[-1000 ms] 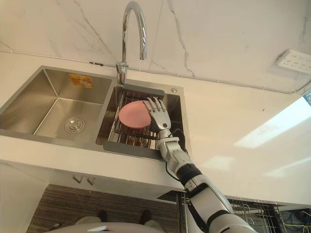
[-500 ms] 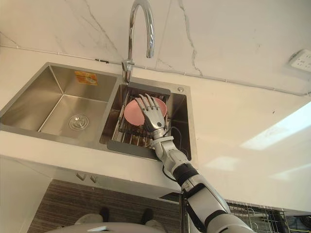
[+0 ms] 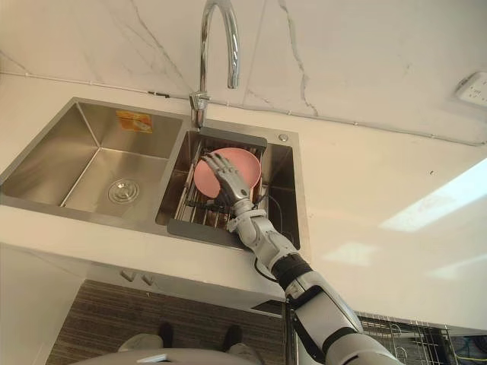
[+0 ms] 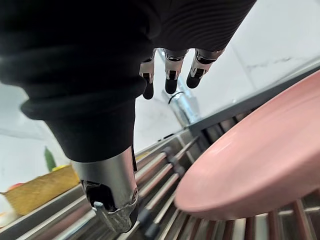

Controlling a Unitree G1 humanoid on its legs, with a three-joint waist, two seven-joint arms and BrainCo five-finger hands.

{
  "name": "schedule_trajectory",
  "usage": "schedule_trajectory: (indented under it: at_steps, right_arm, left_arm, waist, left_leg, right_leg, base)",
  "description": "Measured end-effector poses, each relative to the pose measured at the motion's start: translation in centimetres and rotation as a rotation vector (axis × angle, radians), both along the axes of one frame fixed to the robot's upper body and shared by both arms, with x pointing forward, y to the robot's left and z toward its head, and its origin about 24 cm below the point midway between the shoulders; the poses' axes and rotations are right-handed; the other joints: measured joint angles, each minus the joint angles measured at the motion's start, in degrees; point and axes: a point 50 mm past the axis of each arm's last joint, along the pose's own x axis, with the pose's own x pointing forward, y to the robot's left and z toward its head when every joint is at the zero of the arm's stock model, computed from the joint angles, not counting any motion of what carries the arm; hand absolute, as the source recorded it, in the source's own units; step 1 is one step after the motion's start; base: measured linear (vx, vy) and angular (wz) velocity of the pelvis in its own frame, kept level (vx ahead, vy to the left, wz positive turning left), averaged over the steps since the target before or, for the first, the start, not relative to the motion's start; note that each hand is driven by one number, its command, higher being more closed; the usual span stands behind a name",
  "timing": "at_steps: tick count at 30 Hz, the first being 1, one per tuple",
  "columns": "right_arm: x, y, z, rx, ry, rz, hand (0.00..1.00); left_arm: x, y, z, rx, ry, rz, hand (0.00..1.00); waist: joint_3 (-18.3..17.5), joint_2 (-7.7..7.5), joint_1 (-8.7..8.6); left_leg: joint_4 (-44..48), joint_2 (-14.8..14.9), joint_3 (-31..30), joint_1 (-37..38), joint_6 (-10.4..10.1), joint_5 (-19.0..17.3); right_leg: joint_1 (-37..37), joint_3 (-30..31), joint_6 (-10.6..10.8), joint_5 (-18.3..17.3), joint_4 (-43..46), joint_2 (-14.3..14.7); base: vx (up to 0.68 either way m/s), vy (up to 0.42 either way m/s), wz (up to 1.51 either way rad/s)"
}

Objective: Walk over to the sink, pick up the cup, carry it to the dishwasher, place the cup inside the dishwasher, then close the dishwasher door

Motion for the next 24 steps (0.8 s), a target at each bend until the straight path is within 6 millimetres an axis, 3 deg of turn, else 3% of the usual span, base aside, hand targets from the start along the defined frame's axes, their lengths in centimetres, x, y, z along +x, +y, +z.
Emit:
schedule_trajectory:
  at_steps: [9,16,24]
  right_arm:
    - [0.0,0.3,-0.2,-0.021,0.093,0.046,0.0]
    - [0.5,-0.3,-1.0,-0.178,0.125,-0.033,0.0]
    - [1.4,-2.4,-2.5,-0.437,0.138,-0.208,0.0]
  left_arm:
    - [0.1,0.0,0.0,0.008,0.018,-0.026,0.0]
    - [0.0,0.0,0.0,0.013,0.039,-0.029,0.0]
    - [0.2,0.0,0.0,0.017,0.045,-0.056,0.0]
  waist:
    - [0.0,-0.14,-0.31]
    - [-0.38,-0.87,0.05]
    - [-0.54,-1.27,0.47]
  left_leg:
    - [0.74,0.0,1.02,0.34,-0.01,-0.65]
    - [0.96,0.05,2.21,1.04,0.12,-1.19]
    - [0.58,-0.27,1.53,0.88,0.35,-1.06]
  right_leg:
    - [0.33,0.69,0.0,0.01,0.15,0.0]
    - [0.64,1.71,0.06,-0.04,-0.01,0.04]
    - [0.61,1.18,0.11,-0.06,0.16,-0.21]
  base:
    - [0.0,0.0,-0.03]
    - [-0.02,0.008,-0.08]
    - [0.0,0.002,0.02]
